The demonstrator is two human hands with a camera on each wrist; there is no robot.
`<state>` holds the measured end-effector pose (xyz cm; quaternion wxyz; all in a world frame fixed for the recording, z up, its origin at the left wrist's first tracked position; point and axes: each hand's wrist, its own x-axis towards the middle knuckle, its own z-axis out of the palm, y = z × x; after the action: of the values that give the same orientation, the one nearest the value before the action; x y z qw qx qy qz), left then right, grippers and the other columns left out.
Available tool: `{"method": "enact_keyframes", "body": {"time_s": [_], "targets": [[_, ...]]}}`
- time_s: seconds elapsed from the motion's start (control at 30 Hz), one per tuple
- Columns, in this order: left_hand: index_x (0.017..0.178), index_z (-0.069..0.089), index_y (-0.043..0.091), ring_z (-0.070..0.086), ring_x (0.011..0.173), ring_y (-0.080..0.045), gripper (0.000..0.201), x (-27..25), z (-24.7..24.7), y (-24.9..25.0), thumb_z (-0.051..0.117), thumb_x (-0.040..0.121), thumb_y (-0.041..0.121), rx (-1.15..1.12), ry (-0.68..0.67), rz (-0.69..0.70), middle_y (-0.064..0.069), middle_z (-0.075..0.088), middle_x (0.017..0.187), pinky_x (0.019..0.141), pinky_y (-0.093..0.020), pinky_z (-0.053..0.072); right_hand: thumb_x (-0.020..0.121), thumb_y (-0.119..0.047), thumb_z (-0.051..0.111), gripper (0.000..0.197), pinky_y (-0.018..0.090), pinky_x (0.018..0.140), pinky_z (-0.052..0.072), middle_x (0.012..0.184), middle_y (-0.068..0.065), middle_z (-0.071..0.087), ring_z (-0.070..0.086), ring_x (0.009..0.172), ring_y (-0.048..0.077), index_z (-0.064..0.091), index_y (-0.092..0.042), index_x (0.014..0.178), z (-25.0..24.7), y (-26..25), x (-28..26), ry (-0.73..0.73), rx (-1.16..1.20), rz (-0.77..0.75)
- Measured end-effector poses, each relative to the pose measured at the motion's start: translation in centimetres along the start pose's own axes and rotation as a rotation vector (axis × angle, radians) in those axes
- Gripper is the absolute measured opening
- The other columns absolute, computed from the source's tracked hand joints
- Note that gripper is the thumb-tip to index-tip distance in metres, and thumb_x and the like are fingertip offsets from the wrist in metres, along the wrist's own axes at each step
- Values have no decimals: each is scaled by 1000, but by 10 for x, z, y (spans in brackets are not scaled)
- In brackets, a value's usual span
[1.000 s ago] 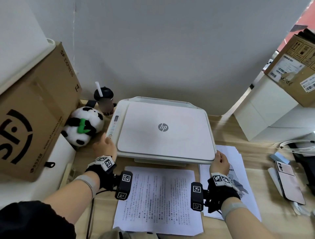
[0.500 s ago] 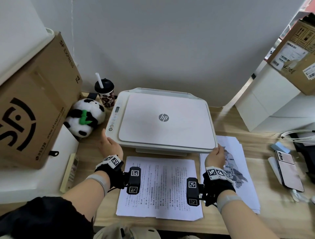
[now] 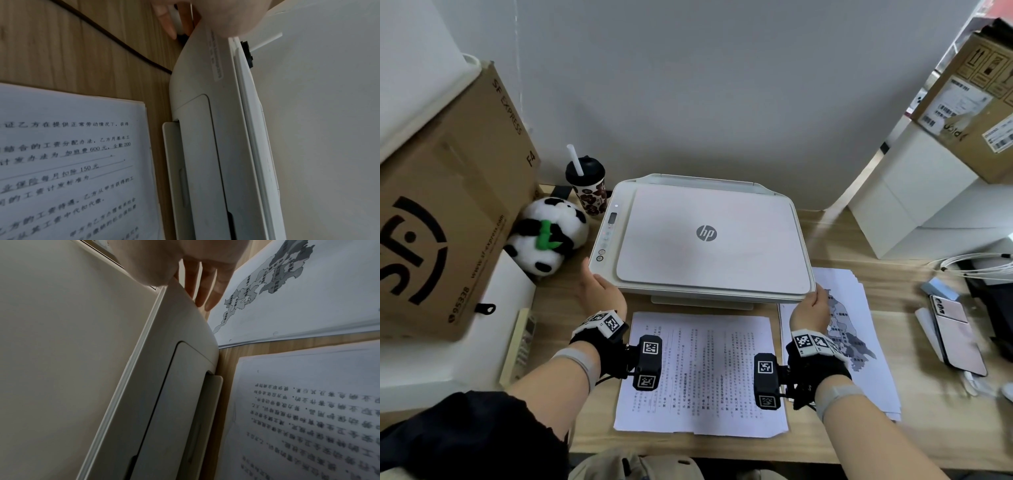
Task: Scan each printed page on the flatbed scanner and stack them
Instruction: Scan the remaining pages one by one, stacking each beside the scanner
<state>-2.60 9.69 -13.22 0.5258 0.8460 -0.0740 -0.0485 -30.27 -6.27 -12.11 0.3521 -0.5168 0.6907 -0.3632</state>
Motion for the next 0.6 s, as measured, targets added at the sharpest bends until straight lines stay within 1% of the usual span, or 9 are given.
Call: {"method": "enact_keyframes", "body": {"time_s": [0.17,0.33,0.47,0.6], "targets": [[144,33,13,45,122,-37,45,-1,0,-1,27,100,8,6,-11,1,-21,48,137,99,-42,37,102,-14,29,37,39,93,42,124,21,57,52,113,36,50,-7,132,1,1,0,7,-8,-12],[145,33,14,46,123,-37,46,1,2,-4,28,99,9,-2,-10,-2,-19,47,139,100,-43,38,102,-14,28,37,37,92,41,124,21,57,52,113,35,49,-5,131,-1,0,0,1,-3,-8],[145,32,16,46,123,-36,46,1,2,-4,27,100,10,-3,-22,-16,-19,47,138,99,-42,38,102,-15,28,37,38,93,41,125,19,57,52,113,35,49,-7,131,0,0,-1,1,2,-5],[145,33,14,45,123,-37,46,2,2,-4,27,100,9,-14,-17,-3,-20,46,138,101,-42,37,102,-16,28,37,37,92,41,124,19,57,53,113,35,50,-8,131,0,-1,-1,-3,7,-4]]}}
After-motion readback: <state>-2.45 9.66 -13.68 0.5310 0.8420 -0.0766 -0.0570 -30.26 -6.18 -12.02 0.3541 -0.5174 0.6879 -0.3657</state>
